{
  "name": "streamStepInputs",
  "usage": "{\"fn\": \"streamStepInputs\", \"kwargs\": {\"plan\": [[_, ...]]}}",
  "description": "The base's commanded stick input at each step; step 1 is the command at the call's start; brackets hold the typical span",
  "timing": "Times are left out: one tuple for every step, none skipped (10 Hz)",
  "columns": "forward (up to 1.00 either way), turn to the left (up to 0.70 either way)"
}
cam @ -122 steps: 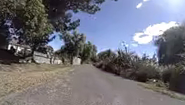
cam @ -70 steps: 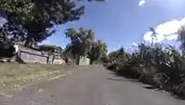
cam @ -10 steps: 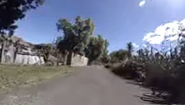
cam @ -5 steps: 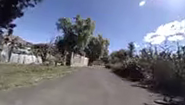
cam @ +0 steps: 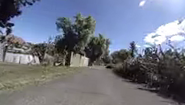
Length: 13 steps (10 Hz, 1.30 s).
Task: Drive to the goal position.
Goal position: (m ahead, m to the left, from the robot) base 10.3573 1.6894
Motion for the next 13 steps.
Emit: {"fn": "streamStepInputs", "kwargs": {"plan": [[1.0,0.0],[1.0,0.0],[1.0,0.0],[1.0,0.0],[1.0,0.0],[1.0,0.0],[1.0,0.0],[1.0,0.0],[1.0,0.0],[1.0,0.0],[1.0,0.0],[1.0,0.0],[1.0,0.0]]}}
